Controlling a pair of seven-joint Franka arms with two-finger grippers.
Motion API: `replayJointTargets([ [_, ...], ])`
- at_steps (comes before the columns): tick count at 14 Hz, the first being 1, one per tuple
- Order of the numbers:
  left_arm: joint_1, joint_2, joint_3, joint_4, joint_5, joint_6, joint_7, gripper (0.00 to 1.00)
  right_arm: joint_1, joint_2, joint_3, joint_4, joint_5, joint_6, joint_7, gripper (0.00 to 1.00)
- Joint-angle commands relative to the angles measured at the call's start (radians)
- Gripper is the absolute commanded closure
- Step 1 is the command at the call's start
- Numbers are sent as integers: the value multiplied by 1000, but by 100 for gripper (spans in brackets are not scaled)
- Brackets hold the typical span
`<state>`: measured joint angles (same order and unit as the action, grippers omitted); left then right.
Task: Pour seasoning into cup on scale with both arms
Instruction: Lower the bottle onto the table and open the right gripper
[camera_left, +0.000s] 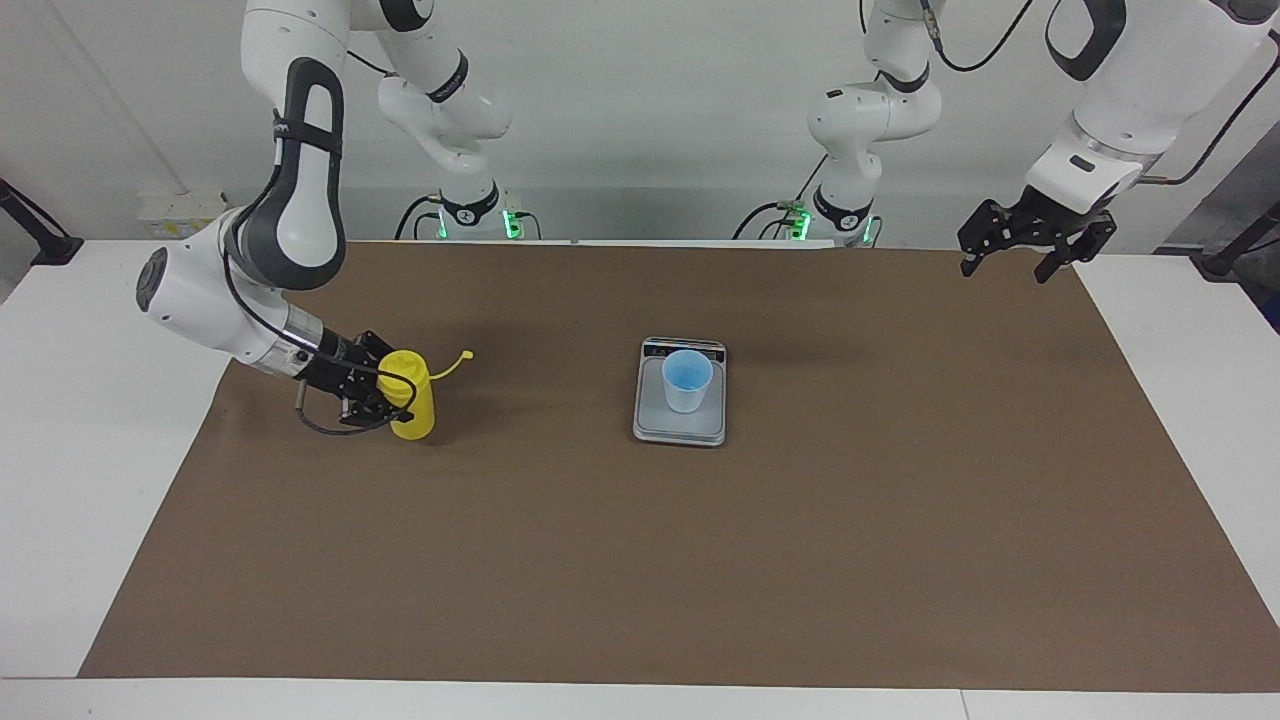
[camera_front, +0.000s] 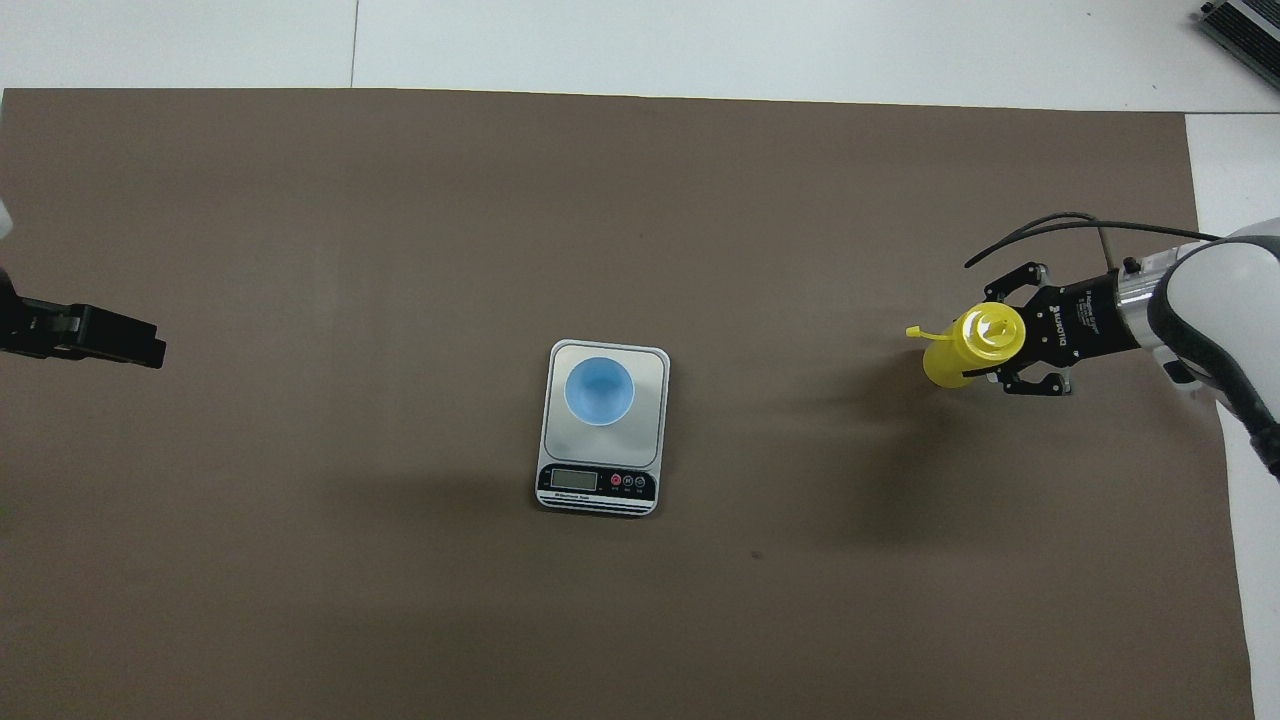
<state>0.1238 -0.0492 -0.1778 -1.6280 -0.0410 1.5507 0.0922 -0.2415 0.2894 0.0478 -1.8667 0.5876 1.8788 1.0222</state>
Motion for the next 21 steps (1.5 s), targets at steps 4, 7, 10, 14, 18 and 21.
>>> replayJointTargets([
  [4, 13, -23, -6, -19, 15, -11, 0, 0, -50, 14, 9, -11, 60, -41, -160, 100],
  [7, 13, -23, -6, -19, 15, -11, 0, 0, -56, 8, 6, -34, 57, -10, -160, 50],
  [10, 13, -23, -6, -19, 15, -11, 0, 0, -55, 5, 4, -32, 41, 3, -172, 20],
  [14, 13, -23, -6, -18, 15, -11, 0, 0, -58, -16, 3, -28, 6, 36, -175, 4],
  [18, 13, -23, -6, -19, 15, -11, 0, 0, -56, -58, 4, -11, -170, 60, -292, 0],
  [21, 13, -23, -6, -19, 15, -11, 0, 0, -38, -107, 6, -3, -256, 76, -369, 0],
])
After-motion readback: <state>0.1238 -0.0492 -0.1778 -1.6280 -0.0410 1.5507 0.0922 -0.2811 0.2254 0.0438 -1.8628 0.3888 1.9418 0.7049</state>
